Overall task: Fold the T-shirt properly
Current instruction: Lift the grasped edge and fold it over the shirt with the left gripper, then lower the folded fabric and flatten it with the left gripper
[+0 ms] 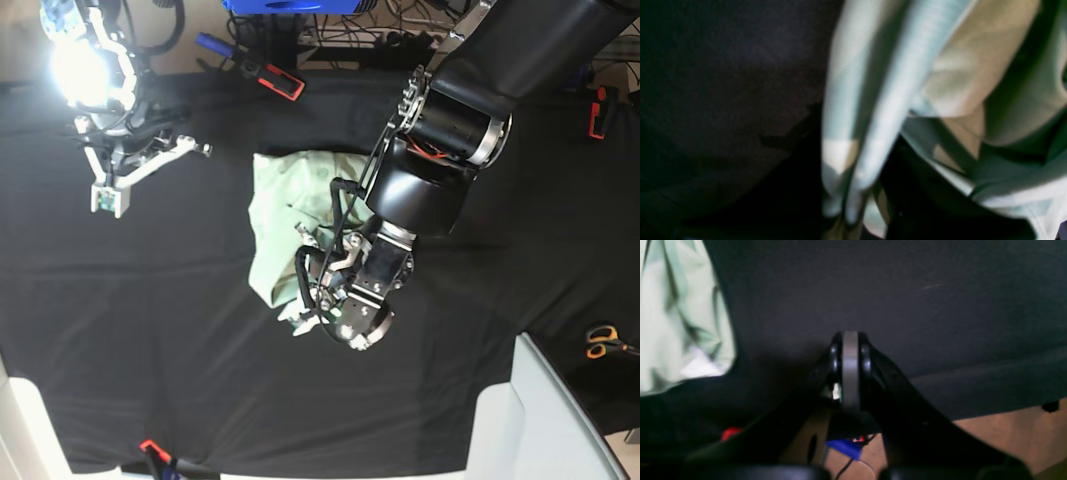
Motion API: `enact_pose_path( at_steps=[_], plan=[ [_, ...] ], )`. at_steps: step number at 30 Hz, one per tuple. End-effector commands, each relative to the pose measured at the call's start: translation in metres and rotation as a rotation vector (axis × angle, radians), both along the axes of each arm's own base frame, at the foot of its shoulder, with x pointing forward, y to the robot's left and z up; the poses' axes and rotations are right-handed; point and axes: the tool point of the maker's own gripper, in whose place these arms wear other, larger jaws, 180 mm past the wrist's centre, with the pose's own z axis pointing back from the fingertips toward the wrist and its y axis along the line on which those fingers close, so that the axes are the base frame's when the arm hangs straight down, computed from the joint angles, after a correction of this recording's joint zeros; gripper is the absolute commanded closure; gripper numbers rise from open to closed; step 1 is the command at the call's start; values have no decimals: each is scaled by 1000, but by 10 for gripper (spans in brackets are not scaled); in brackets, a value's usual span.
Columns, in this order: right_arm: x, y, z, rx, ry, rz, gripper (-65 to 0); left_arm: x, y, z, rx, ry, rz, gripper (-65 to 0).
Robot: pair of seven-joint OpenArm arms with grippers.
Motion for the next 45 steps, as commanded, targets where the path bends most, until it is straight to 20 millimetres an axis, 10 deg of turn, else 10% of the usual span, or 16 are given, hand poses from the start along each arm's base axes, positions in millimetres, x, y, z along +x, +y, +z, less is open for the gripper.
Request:
enact_pose_path(
  at_steps=[1, 29, 45],
  plan=[
    [6, -1, 6, -6, -32, 5, -4, 18, -6, 15, -13, -48, 4, 0],
    [14, -2, 10, -7, -52, -1, -4, -21, -75, 6, -122, 13, -172, 0],
    [11, 2, 3, 3, -28, -9, -4, 42, -58, 46, -256, -95, 73, 0]
  ],
)
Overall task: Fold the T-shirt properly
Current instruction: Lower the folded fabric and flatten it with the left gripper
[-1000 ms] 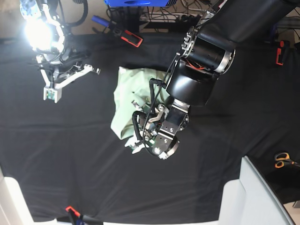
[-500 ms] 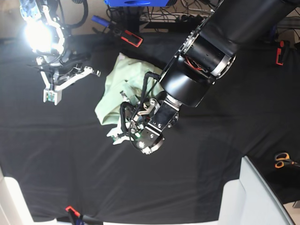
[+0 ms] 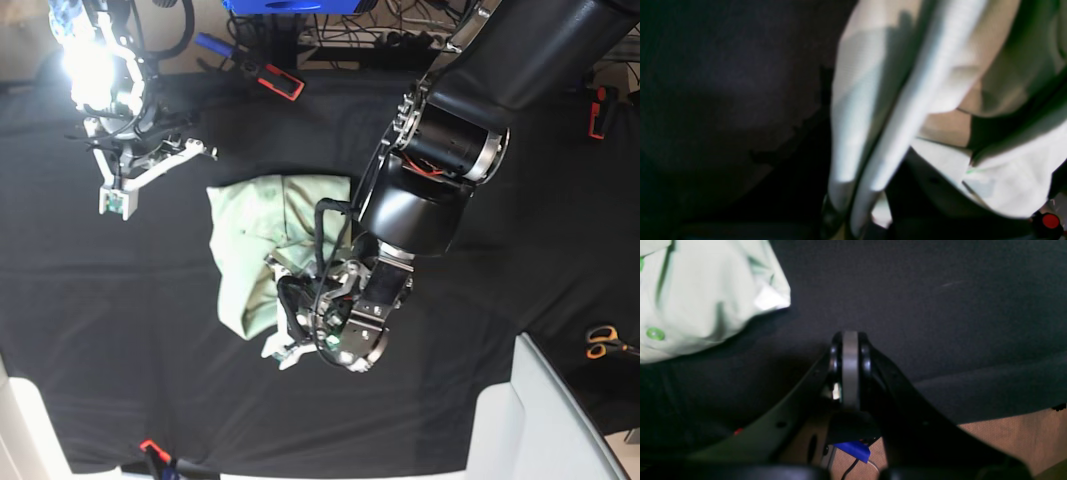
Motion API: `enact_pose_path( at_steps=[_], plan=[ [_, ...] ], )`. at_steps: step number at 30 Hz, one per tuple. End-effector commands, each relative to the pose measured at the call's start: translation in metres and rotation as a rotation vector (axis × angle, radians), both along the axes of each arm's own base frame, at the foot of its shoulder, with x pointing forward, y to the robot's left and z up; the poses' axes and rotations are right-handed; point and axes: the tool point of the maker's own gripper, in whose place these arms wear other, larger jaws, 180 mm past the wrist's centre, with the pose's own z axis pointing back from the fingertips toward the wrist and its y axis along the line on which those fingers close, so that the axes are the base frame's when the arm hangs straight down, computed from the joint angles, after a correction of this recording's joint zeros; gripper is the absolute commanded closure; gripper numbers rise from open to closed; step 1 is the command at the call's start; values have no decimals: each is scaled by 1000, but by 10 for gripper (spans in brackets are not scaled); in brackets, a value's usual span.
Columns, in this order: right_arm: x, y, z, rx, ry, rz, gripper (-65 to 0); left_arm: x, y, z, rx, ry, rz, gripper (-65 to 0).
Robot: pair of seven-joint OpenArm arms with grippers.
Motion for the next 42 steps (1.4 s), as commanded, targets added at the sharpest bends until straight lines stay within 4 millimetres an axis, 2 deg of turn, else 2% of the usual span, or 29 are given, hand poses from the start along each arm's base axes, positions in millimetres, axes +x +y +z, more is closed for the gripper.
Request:
enact_pose_path(
  at_steps=[1, 5, 8, 13, 22, 27, 29, 31, 38, 42],
  plan=[
    [7, -3, 7, -11, -37, 0, -4, 18, -11, 20, -34, -54, -9, 0],
    [7, -2, 7, -9, -36, 3, -4, 15, -4, 13, 10, -51, -21, 0],
    [8, -3, 7, -10, -38, 1, -4, 8, 8, -5, 68, -28, -36, 0],
    [7, -3, 7, -11, -37, 0, -4, -2, 12, -26, 63, 2, -34, 0],
    [7, -2, 7, -9, -36, 3, -4, 8, 8, -17, 73, -32, -62, 0],
    [7, -3, 7, -10, -36, 1, -4, 3, -4, -20, 128, -75, -195, 0],
    [7, -4, 7, -12, -36, -2, -4, -7, -9, -24, 118, -55, -258, 0],
    [7, -4, 7, -12, -36, -2, -4, -9, -16, -21, 95, -58, -305, 0],
    [11, -4, 8, -13, -43, 0, -4, 3, -28, -3, 74, -124, -327, 0],
    [10, -7, -1, -26, -19, -2, -4, -3, -35, -3, 104, -126, -427, 0]
  ],
)
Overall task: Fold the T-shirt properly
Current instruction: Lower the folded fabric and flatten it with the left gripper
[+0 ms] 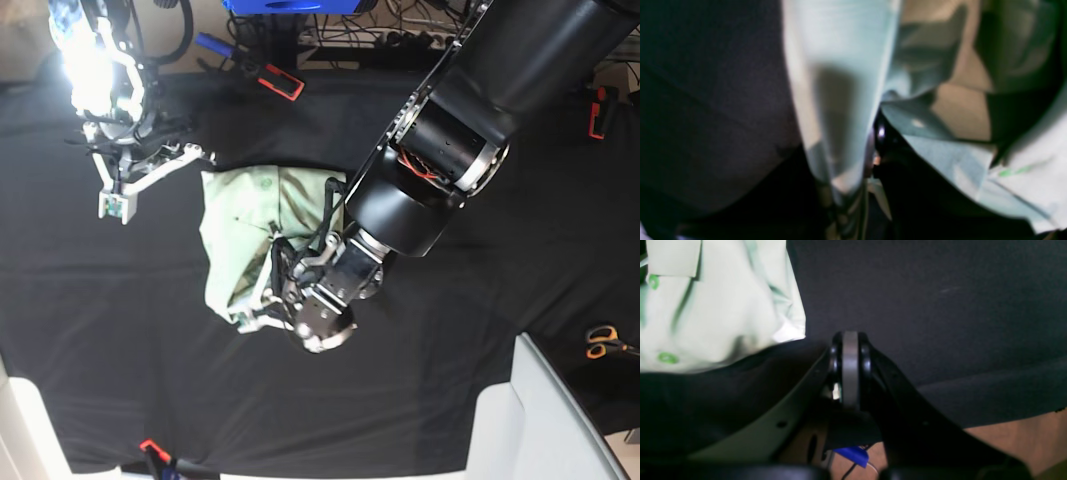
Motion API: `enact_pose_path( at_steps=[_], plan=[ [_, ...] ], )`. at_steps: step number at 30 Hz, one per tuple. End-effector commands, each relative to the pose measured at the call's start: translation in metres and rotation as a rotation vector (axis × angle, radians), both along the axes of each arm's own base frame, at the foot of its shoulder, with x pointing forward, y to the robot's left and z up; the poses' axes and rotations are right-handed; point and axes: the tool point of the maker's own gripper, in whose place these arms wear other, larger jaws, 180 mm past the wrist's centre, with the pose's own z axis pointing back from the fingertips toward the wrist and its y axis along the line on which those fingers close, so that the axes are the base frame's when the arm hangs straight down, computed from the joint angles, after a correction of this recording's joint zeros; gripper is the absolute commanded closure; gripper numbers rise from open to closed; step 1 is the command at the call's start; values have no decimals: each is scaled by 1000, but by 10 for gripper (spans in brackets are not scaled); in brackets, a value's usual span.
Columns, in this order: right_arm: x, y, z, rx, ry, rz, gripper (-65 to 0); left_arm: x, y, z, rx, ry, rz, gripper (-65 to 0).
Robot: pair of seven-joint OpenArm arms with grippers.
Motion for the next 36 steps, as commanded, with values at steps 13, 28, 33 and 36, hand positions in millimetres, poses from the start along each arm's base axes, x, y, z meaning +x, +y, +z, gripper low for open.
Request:
enact_pose_path(
  at_steps=[13, 28, 33, 36],
  plan=[
    [10, -3, 4, -14, -29, 0, -4, 13, -13, 15, -23, -42, -22, 0],
    [9, -2, 3, -12, -27, 3, -4, 32, -15, 32, -22, -89, -30, -390],
    [8, -2, 3, -12, -25, 3, -4, 43, -15, 42, -22, -115, -29, -494],
    [8, -2, 3, -12, -25, 3, -4, 48, -15, 47, -22, -127, -29, -544]
  ],
)
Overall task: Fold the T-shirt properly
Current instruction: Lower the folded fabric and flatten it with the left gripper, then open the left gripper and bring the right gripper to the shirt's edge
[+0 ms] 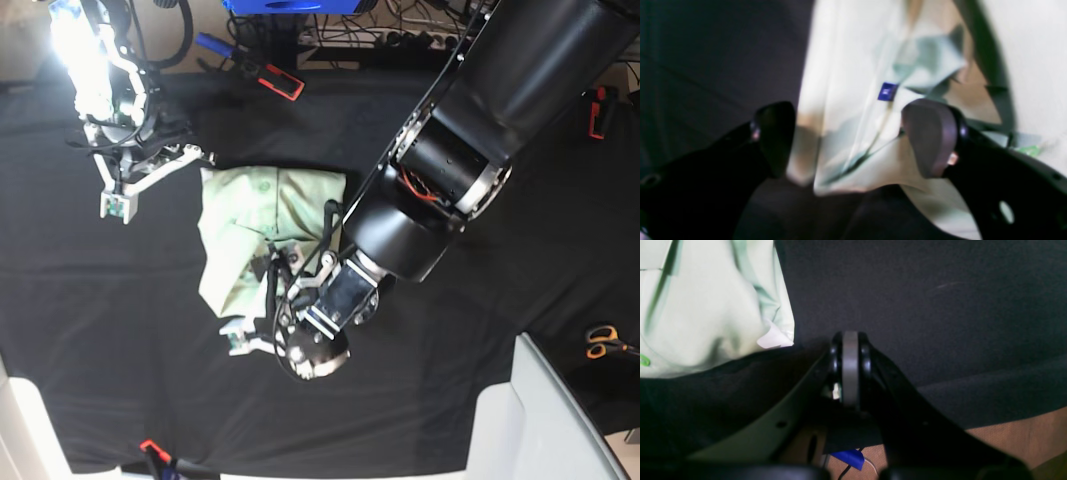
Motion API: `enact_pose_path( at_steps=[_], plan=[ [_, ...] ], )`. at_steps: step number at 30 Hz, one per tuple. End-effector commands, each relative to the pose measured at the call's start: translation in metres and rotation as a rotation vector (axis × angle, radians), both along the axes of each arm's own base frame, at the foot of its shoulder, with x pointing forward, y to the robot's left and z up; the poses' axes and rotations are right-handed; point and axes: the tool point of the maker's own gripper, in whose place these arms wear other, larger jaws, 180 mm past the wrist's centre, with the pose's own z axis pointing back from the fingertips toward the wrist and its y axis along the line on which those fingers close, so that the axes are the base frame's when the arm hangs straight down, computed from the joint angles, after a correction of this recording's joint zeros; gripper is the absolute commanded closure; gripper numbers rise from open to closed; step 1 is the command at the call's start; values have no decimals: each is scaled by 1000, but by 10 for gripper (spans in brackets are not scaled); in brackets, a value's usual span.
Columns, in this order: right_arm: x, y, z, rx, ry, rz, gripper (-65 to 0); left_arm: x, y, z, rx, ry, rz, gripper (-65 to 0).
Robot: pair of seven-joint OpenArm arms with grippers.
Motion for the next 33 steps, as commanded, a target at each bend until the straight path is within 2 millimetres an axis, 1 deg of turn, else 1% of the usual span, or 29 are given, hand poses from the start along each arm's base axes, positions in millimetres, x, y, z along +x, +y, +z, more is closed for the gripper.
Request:
enact_pose_path(
  at_steps=[1, 5, 6, 10, 11, 12, 14, 15, 16, 18, 20, 21, 22, 23, 26, 28, 30, 33],
  plan=[
    [7, -1, 8, -7, -38, 6, -4, 19, -12, 23, -27, -55, -13, -561],
    [6, 0, 7, -6, -35, 10, -4, 33, -11, 37, -30, -85, -9, -632],
    [5, 5, 7, -1, -32, 23, -4, 37, -11, 41, -33, -93, -6, -647],
    [0, 17, 5, 10, -22, 58, -4, 39, -15, 47, -65, -99, 10, -650],
    [-1, 20, 4, 14, -19, 68, -3, 41, -19, 54, -93, -115, 16, -650],
    [-2, 24, 4, 17, -17, 78, -3, 34, -22, 53, -118, -106, 33, -650],
    [-4, 29, 3, 23, -14, 92, -3, 24, -21, 60, -155, -108, 81, -648],
    [-5, 31, 3, 25, -13, 97, -3, 16, -21, 62, -175, -112, 101, -618],
    [-7, 30, 2, 25, -7, 96, -3, 8, -21, 66, -198, -124, 119, -559],
    [-12, 30, 0, 24, 3, 97, -3, -8, -22, 78, -250, -157, 143, -380],
    [-12, 30, 1, 25, 0, 100, -3, -18, -10, 86, -264, -195, 168, -171],
    [-13, 30, 2, 26, 1, 100, -3, -22, 0, 89, -258, -210, 183, -74],
    [-16, 31, 1, 27, 5, 100, -3, -26, 9, 88, -253, -218, 197, 0],
    [-17, 31, 1, 28, 6, 101, -3, -28, 18, 89, -252, -227, 214, 0],
    [-15, 33, 7, 37, -11, 103, -3, -28, 46, 79, -224, -218, 270, 0],
    [-15, 35, 9, 43, -15, 103, -3, -27, 59, 71, -204, -201, 295, 0],
    [-15, 36, 9, 45, -16, 102, -3, -23, 62, 67, -196, -188, 306, 0],
    [-15, 36, 9, 45, -15, 102, -3, -22, 63, 53, -182, -148, 308, 0]
  ],
)
